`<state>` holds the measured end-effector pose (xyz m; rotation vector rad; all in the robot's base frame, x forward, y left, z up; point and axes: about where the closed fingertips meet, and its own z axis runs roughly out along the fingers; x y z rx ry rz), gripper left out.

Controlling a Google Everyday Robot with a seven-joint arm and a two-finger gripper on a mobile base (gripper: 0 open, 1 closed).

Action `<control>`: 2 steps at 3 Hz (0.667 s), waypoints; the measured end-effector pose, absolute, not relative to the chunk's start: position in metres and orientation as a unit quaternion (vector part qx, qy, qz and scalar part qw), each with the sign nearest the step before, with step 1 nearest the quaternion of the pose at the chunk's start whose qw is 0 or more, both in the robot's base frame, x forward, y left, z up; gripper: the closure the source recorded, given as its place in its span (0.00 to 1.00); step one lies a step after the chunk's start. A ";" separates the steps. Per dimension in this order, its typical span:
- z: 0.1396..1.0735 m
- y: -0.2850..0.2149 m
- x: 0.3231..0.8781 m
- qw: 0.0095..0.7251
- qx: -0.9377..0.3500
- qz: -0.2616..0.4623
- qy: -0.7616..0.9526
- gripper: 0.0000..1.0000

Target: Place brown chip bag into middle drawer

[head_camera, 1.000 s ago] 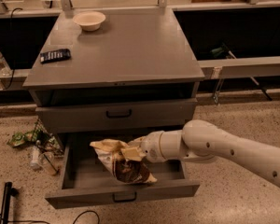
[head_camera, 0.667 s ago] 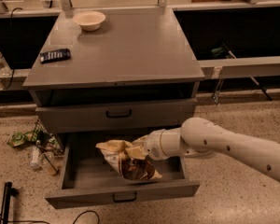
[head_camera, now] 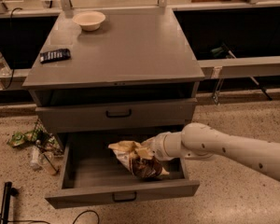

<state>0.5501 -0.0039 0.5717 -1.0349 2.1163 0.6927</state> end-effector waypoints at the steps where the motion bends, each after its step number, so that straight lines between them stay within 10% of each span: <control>1: 0.562 -0.014 0.555 0.347 -0.388 0.242 0.819 0.40; 2: 0.564 -0.030 0.552 0.355 -0.367 0.230 0.828 0.18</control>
Offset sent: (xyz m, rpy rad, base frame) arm -0.0026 -0.0524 -0.0023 -0.0402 -0.0384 -0.1747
